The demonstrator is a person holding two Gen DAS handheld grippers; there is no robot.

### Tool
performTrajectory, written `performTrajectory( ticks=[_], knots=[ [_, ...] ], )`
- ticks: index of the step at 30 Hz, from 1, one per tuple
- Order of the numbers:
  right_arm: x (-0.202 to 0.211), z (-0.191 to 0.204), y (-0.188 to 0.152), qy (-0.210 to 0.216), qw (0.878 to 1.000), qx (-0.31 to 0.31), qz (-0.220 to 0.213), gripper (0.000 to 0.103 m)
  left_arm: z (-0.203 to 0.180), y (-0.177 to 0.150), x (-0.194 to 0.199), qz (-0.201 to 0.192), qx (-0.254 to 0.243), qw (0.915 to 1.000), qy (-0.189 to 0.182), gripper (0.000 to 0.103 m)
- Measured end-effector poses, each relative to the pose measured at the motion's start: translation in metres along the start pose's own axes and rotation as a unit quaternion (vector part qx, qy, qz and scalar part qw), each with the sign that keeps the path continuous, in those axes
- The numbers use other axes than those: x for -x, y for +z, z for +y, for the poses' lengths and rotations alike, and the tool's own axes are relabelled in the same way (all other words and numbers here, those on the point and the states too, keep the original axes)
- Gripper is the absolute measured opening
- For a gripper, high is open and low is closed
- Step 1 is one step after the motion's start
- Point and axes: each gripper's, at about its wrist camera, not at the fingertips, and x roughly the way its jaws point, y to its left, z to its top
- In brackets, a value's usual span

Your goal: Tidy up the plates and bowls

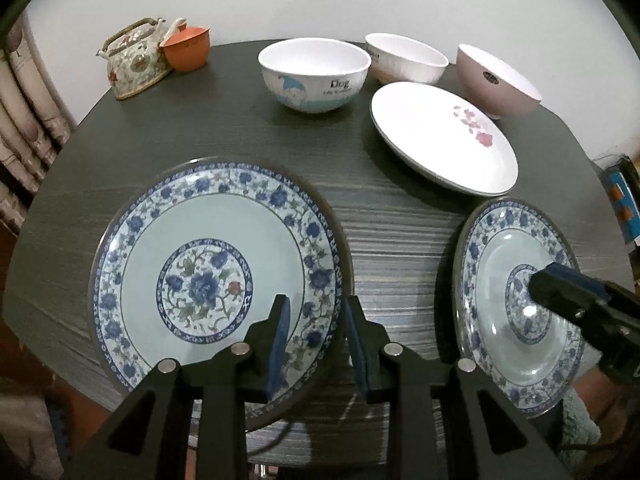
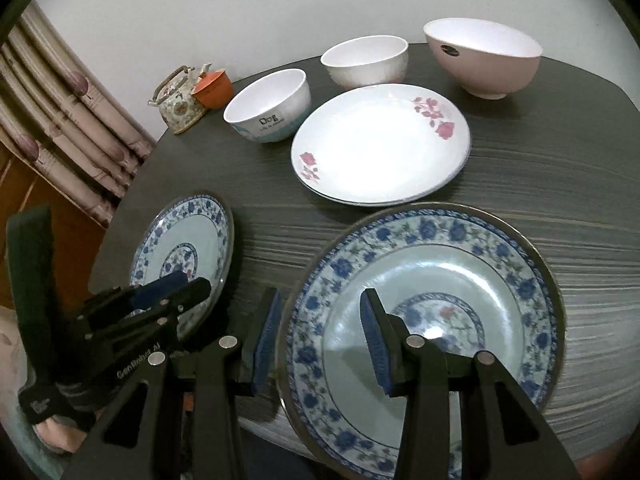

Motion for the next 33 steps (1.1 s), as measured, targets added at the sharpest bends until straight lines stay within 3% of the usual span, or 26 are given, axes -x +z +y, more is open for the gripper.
performTrajectory(
  ticks=[12,23,30,33],
  knots=[
    [0.017,-0.031,-0.005,0.009,1.000,-0.019,-0.011,0.040,-0.013,0.001,0.011,-0.009,0.003,0.9994,-0.033,0.028],
    [0.037,-0.065,-0.005,-0.002,0.999,-0.030,-0.020,0.040,-0.027,0.003,0.010,0.025,0.038,0.9948,-0.091,0.029],
    [0.044,-0.113,-0.016,-0.017,0.997,-0.080,-0.015,0.040,-0.043,0.003,0.003,0.043,0.039,0.9909,-0.121,0.033],
    [0.041,-0.129,-0.022,-0.004,0.995,-0.098,-0.003,0.039,-0.046,0.002,-0.001,0.049,0.039,0.9903,-0.124,0.034]
  ],
)
